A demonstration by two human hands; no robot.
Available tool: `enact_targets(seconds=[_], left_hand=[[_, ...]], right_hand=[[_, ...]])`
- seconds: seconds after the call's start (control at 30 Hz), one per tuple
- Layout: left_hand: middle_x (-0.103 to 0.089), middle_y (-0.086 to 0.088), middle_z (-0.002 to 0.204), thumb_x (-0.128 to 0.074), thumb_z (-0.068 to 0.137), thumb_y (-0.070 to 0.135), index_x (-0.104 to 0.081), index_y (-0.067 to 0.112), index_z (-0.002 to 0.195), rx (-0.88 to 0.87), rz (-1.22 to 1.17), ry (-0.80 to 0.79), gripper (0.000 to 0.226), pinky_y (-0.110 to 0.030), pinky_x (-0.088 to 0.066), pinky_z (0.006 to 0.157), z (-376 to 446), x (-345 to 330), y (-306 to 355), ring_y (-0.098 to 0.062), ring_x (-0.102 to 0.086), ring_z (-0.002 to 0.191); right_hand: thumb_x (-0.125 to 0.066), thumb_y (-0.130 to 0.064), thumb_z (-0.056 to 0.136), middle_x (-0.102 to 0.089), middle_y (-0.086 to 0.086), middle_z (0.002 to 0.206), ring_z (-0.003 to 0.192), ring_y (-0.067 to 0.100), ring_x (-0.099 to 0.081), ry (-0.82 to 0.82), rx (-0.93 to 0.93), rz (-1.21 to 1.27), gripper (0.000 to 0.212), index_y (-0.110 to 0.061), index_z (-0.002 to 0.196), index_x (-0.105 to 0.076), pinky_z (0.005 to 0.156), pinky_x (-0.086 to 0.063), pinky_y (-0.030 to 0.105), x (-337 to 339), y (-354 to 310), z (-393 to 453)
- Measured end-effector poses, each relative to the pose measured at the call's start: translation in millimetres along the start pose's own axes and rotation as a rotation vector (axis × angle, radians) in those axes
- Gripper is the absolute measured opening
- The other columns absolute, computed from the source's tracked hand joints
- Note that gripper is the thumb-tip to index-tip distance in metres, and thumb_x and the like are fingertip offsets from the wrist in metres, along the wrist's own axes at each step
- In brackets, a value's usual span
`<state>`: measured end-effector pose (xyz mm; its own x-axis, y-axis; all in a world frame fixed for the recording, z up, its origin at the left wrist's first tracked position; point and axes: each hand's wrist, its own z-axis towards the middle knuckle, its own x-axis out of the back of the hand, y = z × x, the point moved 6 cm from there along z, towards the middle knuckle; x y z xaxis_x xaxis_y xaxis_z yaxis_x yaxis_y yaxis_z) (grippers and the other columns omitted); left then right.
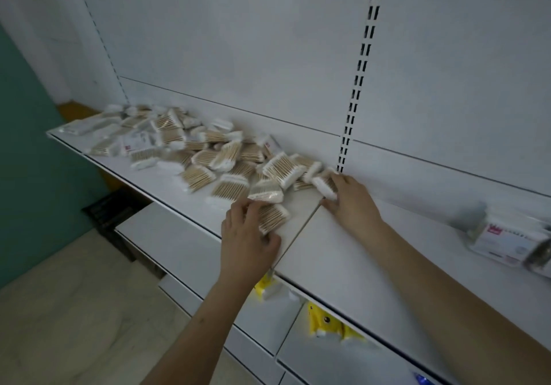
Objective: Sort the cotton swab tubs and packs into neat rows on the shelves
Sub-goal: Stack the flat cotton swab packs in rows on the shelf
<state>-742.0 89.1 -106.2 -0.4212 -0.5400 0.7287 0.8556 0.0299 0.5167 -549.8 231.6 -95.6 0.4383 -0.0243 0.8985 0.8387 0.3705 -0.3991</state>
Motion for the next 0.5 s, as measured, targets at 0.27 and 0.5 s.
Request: enact_targets(seconds=[0.27,0.5], left_hand=[[-0.063,0.009,0.104,-0.069,0.083,0.035,-0.067,0.022,0.109,-0.168,-0.127,0.05,0.029,-0.031,-0.048,0.085,-5.5,10.2,15.1,-0.013,-0.058,0.096],[-0.051,0.018,0.053,-0.046,0.1,0.05,-0.045,0.031,0.069,-0.153,-0.258,0.033,0.036,-0.008,-0.033,0.049,7.4,27.3,64.0,0.002,-0.052,0.057]], right_hand=[[-0.053,-0.017,0.093,-0.056,0.016,0.121,0.096,0.034,-0.058,0.022,0.013,-0.076,0.061,-0.012,0.149,-0.03,0.067,-0.037,0.033,23.3,-3.4,-18.8],[-0.049,-0.021,0.095,-0.057,0.005,0.095,0.078,0.026,-0.05,0.264,-0.079,0.048,0.031,-0.011,0.124,-0.048,0.06,-0.032,0.033,80.9,16.3,-45.2]])
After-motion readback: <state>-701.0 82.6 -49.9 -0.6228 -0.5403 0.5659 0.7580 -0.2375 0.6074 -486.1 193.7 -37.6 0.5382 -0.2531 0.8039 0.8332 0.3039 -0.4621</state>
